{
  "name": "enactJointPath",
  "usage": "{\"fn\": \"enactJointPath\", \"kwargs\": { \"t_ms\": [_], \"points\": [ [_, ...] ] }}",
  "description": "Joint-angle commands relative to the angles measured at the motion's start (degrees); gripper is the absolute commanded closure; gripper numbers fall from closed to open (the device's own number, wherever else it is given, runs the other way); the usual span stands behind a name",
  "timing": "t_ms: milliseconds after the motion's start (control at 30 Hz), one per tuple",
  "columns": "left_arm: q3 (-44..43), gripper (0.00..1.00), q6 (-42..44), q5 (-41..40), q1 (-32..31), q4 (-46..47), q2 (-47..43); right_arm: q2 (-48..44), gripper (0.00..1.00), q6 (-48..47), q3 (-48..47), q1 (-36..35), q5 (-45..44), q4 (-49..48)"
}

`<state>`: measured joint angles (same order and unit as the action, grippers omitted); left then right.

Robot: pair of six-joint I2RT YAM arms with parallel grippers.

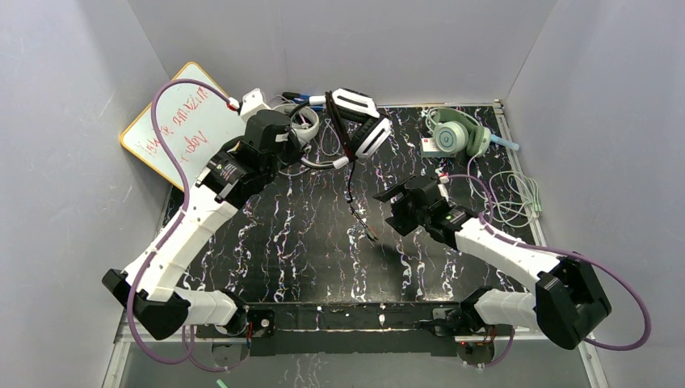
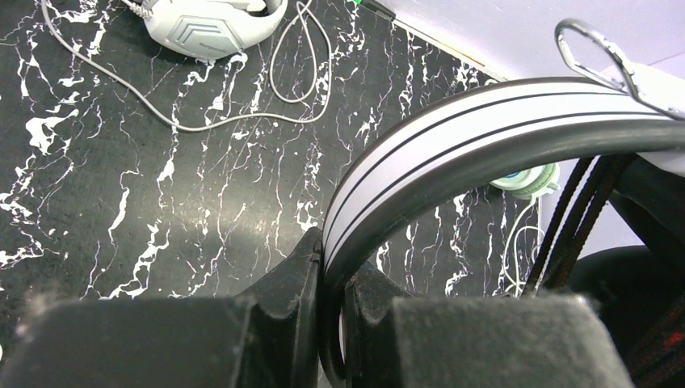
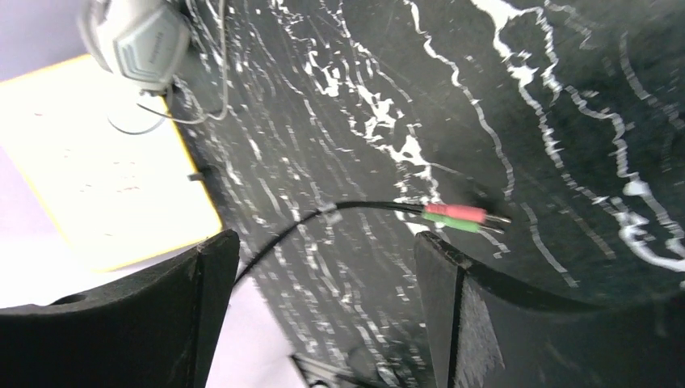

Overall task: Wrap the headphones
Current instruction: Wrap the headphones cable around the headphones.

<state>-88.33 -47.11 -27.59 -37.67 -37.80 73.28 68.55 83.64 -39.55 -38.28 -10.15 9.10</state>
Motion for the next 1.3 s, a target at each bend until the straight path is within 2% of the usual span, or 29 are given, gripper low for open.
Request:
{"fn": "enactJointPath", "kwargs": {
  "t_ms": [0,167,333,533,567,700,767,800,900,1000,1167,1267],
  "points": [
    [-1.08,1.0,-2.43,1.7,-0.11,3.74,-3.05,1.33,0.14,15.66,0.84,-0.13,1.15,-5.84],
    [-0.7,1.0,-2.81,2.96,-0.12,3.74,-3.29,6.4,0.14,22.33,0.36,-0.43,7.1,-7.67],
    [-0.21,1.0,-2.9,3.03,-0.15,3.85,-3.74,9.56,0.15,30.05,2.29,-1.34,7.46,-12.23],
    [0.07,1.0,-2.72,3.29,-0.09,3.95,-3.89,15.09,0.17,32.24,-1.76,-1.85,7.36,-12.5],
    [0.06,1.0,-2.72,3.37,-0.16,3.95,-3.92,15.97,0.24,32.43,-2.13,-1.82,7.11,-12.69],
    [-0.12,1.0,-2.57,3.67,-0.08,3.78,-4.25,17.86,0.66,32.9,-2.07,-1.82,5.87,-13.77],
    [-0.84,1.0,-2.24,3.89,-0.14,3.5,-4.52,17.8,0.91,32.15,-1.64,-1.88,4.86,-13.68],
    [-1.36,1.0,-1.97,4.05,-0.1,3.12,-4.62,17.65,0.99,31.79,-1.39,-1.84,4.25,-13.55],
    [-4.27,1.0,-0.65,6.36,-0.14,1.23,-4.38,16.17,0.99,28.41,-1.3,-1.52,1.4,-12.85],
    [-6.34,1.0,3.77,15.11,-0.12,2.13,-4.29,14.99,0.99,21.03,-3.07,-0.02,0.55,-12.59],
    [-7.07,1.0,11.92,27.14,-0.1,1.08,-3.94,13.1,0.99,7.79,-4.99,5.49,3.61,-14.32],
    [-5.75,1.0,15.1,37.54,-0.18,1.24,-4.17,12.96,0.99,-0.67,-7.19,10.55,9.24,-16.04]
  ]
}}
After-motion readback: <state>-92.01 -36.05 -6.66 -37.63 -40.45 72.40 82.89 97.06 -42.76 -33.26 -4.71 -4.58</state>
